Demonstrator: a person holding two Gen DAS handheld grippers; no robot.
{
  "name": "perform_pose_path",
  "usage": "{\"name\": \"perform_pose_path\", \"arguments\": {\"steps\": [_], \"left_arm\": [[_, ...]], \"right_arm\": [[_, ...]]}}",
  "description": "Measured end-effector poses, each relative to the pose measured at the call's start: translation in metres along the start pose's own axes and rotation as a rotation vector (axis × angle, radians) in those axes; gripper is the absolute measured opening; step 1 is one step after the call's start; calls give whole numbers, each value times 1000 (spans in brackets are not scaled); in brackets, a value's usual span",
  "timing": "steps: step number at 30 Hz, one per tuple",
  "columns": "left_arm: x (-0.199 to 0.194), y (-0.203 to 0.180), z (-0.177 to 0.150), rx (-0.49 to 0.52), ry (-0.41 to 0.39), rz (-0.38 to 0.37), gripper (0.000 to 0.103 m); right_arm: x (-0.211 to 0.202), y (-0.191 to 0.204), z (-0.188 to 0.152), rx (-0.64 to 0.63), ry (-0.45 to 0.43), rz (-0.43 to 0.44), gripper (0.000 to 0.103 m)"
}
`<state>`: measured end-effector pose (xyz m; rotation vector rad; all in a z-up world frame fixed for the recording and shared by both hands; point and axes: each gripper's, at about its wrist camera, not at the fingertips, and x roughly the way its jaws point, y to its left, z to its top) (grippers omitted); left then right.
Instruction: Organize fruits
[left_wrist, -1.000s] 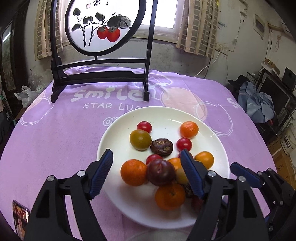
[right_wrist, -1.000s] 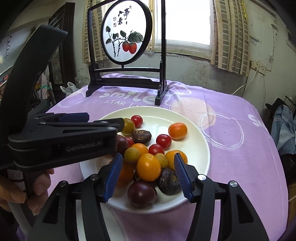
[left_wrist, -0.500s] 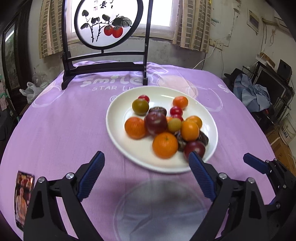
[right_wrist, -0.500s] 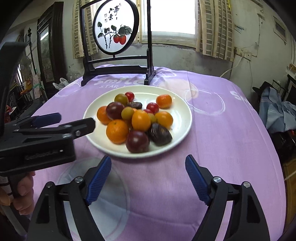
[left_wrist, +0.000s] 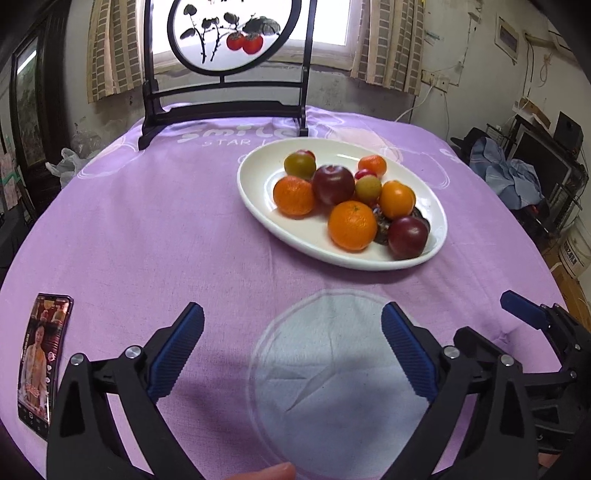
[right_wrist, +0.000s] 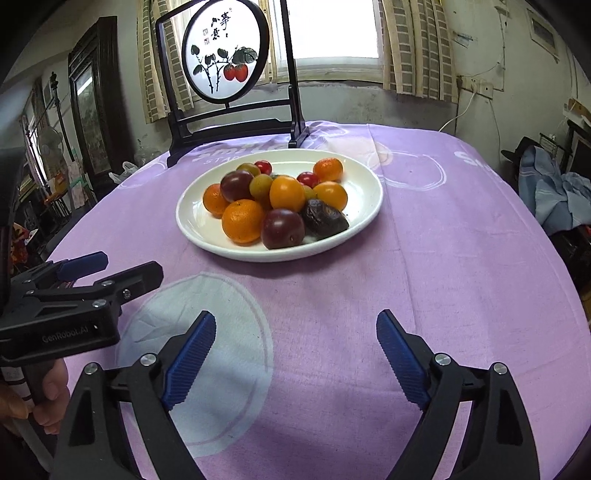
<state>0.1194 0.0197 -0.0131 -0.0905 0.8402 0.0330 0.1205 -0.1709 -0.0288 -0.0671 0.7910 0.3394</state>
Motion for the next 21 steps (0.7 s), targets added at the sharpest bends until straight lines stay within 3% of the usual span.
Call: {"name": "perform_pose_path", "arguments": {"steps": [5,13,21], "left_arm": [[2,1,0,17,-11,32,95],[4,-1,-4,13,19,-47,95],[1,-3,-5,16,6,-53,95]], "right_arm": [[-1,-1,0,-20,3,-43,90],[-2,-7,0,1,2,-57,90],[-1,-7,-1,-3,3,-59,90]]}}
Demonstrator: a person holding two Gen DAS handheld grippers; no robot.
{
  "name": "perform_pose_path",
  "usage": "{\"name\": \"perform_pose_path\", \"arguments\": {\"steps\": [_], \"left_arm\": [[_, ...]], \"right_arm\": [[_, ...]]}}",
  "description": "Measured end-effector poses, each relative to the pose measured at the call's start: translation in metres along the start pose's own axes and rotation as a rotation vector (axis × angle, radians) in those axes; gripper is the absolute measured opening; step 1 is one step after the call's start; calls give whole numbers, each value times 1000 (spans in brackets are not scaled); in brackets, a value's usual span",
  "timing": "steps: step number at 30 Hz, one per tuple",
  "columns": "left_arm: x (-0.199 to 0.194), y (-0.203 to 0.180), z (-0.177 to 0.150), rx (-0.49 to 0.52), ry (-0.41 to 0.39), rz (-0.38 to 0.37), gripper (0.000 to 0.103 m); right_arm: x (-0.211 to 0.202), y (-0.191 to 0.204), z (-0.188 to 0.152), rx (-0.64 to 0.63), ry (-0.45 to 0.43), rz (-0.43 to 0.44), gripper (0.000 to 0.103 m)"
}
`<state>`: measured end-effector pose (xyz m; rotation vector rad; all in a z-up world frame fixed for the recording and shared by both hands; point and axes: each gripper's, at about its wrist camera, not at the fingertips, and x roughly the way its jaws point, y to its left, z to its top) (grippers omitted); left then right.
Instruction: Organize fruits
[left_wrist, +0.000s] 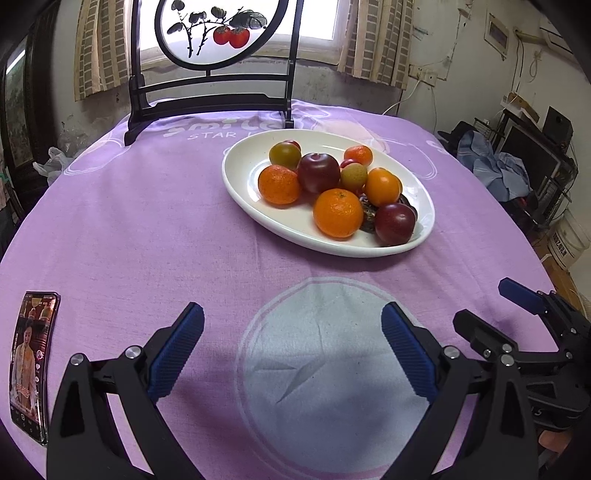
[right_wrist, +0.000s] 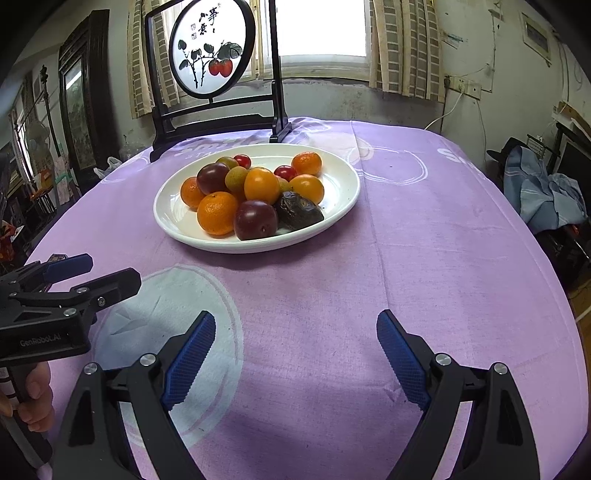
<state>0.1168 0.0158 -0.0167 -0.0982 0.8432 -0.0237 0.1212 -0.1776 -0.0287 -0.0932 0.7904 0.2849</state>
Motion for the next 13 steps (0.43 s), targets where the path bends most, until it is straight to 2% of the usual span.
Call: {"name": "perform_pose_path", "arguments": {"steps": [13], "left_arm": [[1,-4,-2,18,8,7,95]], "right_arm": [[-1,0,-1,-3,2,-1,90]]}}
